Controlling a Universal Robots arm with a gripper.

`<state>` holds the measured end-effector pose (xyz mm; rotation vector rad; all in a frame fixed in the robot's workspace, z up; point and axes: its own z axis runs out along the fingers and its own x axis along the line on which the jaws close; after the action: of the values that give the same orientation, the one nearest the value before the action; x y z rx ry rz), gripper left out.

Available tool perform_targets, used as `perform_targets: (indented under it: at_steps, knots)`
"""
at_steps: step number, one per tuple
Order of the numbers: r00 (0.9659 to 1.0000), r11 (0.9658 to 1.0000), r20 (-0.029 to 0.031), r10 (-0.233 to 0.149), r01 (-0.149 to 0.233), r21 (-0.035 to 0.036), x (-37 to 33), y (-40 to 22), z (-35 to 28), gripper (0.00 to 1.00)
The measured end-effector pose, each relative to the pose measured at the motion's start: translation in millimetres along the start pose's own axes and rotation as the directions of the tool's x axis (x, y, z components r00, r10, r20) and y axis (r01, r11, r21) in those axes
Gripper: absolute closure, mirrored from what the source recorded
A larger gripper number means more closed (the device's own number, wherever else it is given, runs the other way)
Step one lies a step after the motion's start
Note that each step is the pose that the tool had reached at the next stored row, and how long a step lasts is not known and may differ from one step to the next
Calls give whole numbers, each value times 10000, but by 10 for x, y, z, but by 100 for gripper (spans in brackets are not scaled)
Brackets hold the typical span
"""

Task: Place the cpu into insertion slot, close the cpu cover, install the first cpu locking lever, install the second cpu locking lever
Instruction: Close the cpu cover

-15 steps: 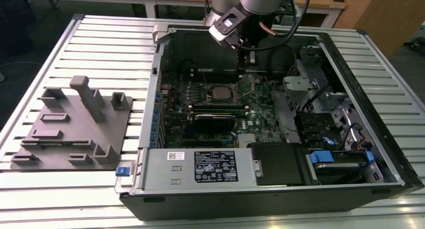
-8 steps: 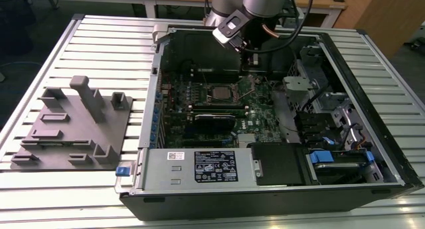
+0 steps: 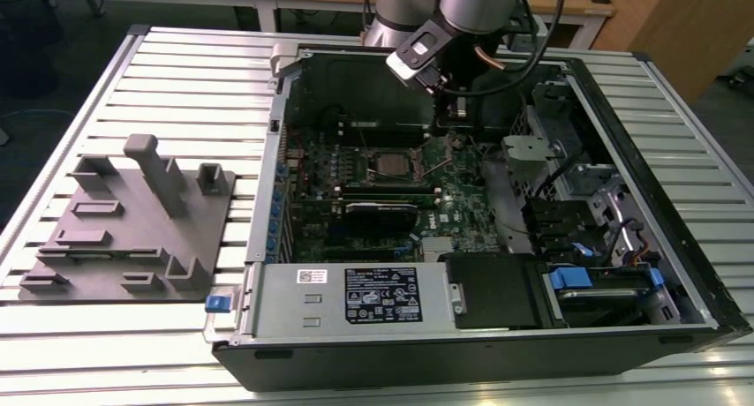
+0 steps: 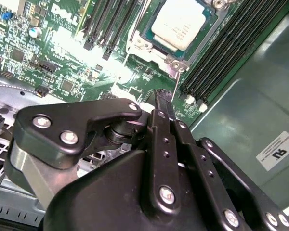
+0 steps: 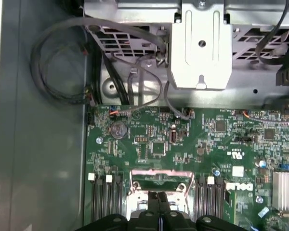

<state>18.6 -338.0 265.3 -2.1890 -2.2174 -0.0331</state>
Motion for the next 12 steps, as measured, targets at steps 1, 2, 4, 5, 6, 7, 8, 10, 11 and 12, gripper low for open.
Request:
perform_targets:
  at_steps: [1,2,4,5,6,7,8,10,11,12]
  knots:
    - [10000,10000,2,0,0,0,0,4,0,89]
    - [10000,10000,2,0,0,1,0,3,0,89]
    - [10000,10000,-1,0,0,-2,0,4,2,89]
    - [10000,10000,-1,0,0,-2,0,4,2,89]
    - [10000,10000,-1,0,0,-2,0,4,2,89]
    - [10000,10000,-1,0,0,-2,0,4,2,89]
    - [10000,10000,-1,0,0,-2,0,8,3,89]
    - [10000,10000,-2,0,0,-2,0,13,4,89]
    - [10000,10000,-1,0,0,-2,0,18,5,89]
    - [10000,10000,-1,0,0,-2,0,25,5,89]
